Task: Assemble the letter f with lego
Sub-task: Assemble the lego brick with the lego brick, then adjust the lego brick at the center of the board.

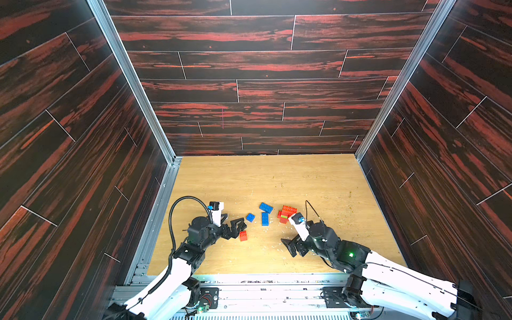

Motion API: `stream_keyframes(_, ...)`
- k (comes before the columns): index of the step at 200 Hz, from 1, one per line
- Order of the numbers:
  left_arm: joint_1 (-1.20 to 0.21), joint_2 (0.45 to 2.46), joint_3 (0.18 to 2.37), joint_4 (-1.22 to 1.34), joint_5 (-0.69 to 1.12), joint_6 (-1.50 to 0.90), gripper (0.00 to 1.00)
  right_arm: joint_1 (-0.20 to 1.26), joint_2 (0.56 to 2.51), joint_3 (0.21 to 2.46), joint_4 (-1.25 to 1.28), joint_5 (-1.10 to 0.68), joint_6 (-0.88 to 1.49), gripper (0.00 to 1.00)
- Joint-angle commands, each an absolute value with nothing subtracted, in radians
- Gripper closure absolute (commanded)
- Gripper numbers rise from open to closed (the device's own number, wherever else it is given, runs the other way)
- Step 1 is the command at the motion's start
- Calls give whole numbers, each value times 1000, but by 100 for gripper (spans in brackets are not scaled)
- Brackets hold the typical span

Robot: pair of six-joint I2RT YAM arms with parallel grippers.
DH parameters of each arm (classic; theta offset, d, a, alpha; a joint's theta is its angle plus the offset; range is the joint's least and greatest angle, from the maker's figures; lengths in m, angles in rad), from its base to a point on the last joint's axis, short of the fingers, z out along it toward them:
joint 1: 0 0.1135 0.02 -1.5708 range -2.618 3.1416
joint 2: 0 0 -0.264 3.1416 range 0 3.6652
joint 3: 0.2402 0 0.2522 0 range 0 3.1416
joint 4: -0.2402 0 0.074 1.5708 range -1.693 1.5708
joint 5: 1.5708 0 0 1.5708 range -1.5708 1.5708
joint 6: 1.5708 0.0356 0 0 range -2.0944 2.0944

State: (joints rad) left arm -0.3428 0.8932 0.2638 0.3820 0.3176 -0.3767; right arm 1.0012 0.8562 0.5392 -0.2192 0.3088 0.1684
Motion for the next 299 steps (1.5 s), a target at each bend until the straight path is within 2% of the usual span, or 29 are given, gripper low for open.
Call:
stream_keyframes(1,-351,965,262,518,285,-441,0,1011,840,513,-243,355,216,2)
stream_keyframes(51,-384,1210,291,741,310,-525,0,1037,854,515,-249,376,224,2)
stream_keyframes(87,-469,1359,342,780,323,-315,0,1046,904,537,-260,376,221,2)
stream_keyframes(116,-483,1489,404,820,415,-202,0,1052,906,539,-268,377,225,2)
stream_keyframes(156,-527,1614,441,933,496,-45,9,1053,881,545,-318,403,234,2)
stream_keyframes(219,-585,1647,479,844,628,304,16,1053,866,548,-351,429,249,2)
stream_keyframes(299,-589,1790,669,695,713,445,16,1055,953,581,-379,438,268,2)
